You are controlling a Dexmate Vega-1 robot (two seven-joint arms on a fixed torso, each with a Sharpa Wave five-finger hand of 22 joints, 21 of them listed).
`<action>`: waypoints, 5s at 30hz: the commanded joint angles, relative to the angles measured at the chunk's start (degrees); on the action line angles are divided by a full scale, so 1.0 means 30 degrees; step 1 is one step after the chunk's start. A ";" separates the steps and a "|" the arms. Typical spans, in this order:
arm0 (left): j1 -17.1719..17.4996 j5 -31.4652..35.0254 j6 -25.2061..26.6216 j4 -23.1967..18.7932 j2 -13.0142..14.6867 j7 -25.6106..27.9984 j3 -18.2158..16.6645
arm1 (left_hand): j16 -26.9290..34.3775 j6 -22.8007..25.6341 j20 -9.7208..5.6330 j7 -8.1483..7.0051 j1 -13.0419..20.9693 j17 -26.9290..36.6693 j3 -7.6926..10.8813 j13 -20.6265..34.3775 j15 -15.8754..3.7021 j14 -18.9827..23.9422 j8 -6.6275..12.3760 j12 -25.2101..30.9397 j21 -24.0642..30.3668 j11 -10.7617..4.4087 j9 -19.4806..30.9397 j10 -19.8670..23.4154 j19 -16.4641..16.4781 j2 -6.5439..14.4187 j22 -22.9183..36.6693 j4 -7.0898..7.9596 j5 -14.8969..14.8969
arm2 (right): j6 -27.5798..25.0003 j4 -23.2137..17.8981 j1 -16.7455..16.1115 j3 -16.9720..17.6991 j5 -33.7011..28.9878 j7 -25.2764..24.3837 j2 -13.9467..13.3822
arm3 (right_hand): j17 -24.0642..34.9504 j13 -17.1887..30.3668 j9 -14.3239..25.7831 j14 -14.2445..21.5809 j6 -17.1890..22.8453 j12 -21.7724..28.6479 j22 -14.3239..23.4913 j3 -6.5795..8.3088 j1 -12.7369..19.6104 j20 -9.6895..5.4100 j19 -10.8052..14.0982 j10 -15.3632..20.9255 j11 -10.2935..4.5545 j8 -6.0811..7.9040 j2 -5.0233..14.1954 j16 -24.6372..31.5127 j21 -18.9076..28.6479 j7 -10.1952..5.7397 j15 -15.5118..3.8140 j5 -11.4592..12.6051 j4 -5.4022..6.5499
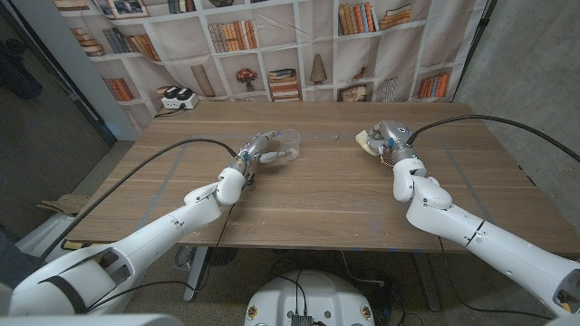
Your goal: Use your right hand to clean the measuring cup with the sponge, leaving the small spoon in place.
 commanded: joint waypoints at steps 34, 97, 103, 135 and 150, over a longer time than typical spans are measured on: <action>-0.0928 -0.1276 -0.2967 0.2389 -0.1330 0.1321 0.0054 | 0.0612 0.7560 0.0102 -0.1669 0.2859 0.0011 0.1127 0.0062 -0.2169 0.4447 0.1819 0.0732 0.0422 -0.1786 -0.0076 0.6743 0.1978 0.2292 0.0064 -0.0383 0.0229 | 0.1773 -0.0024 -0.0417 0.0798 0.1754 -0.0727 0.0592 | 0.0115 0.0280 0.0061 0.0159 0.0533 0.0131 0.0079 0.0130 0.0066 0.0126 0.0142 0.0065 -0.0167 0.0134 0.0122 -0.0019 0.0007 -0.0381 -0.1320 0.0036 0.0025; 0.0122 -0.3964 -0.6547 0.0980 -0.2131 -0.1241 -0.1694 | 0.0314 0.9410 0.0114 -0.1741 0.3430 0.0004 0.1189 0.0104 -0.2379 0.5750 0.1733 0.0245 0.0326 -0.1682 -0.0106 0.8658 0.2473 0.2066 0.0080 -0.0536 -0.0604 | 0.7505 0.0052 0.0622 0.1631 0.6072 0.0046 0.1768 | 0.0115 0.0774 -0.0006 0.0350 0.0531 0.0326 0.0088 0.0123 0.0102 0.0408 0.0201 0.0572 -0.0157 0.0215 0.0122 0.0058 0.0005 -0.0366 -0.1234 -0.0027 -0.0003; 0.0154 -0.3775 -0.6360 0.0800 -0.2190 -0.1054 -0.1706 | 0.0328 0.9702 0.0028 -0.1945 0.3688 -0.0008 0.1311 0.0107 -0.2520 0.5988 0.1734 0.0224 0.0363 -0.1813 -0.0111 0.8994 0.2646 0.2141 0.0079 -0.0624 -0.0641 | 0.7593 -0.0088 0.0597 0.1656 0.5907 0.0107 0.1699 | 0.0116 0.0804 -0.0012 0.0379 0.0516 0.0325 0.0088 0.0120 0.0117 0.0424 0.0212 0.0574 -0.0156 0.0212 0.0105 0.0067 0.0007 -0.0366 -0.1264 -0.0032 -0.0021; 0.0049 -0.3989 -0.6576 0.1104 -0.2656 -0.0693 -0.1775 | 0.0326 1.2254 -0.0530 -0.2915 0.4301 0.0018 0.1734 0.0100 -0.2686 0.7352 0.2003 0.0114 0.0372 -0.1939 -0.0187 1.0925 0.3245 0.2596 0.0055 -0.0534 -0.1279 | 0.8168 0.0814 0.0853 0.1555 0.6319 0.0521 0.2312 | 0.0122 0.0982 -0.0029 0.0421 0.0460 0.0306 0.0093 0.0124 0.0121 0.0593 0.0240 0.0580 -0.0158 0.0219 0.0100 0.0061 0.0006 -0.0369 -0.1321 -0.0064 -0.0029; 0.0111 -0.4073 -0.6316 0.0959 -0.2729 -0.0504 -0.1884 | 0.0317 1.3671 -0.0683 -0.3221 0.4439 0.0040 0.1858 0.0055 -0.2761 0.8119 0.2164 0.0080 0.0368 -0.1977 -0.0217 1.2165 0.3611 0.2771 0.0043 -0.0424 -0.1467 | 0.7739 0.1680 0.1378 0.0979 0.6346 0.0913 0.2596 | 0.0128 0.1064 -0.0021 0.0419 0.0438 0.0288 0.0095 0.0114 0.0105 0.0696 0.0230 0.0567 -0.0156 0.0232 0.0097 0.0056 -0.0002 -0.0368 -0.1301 -0.0080 -0.0022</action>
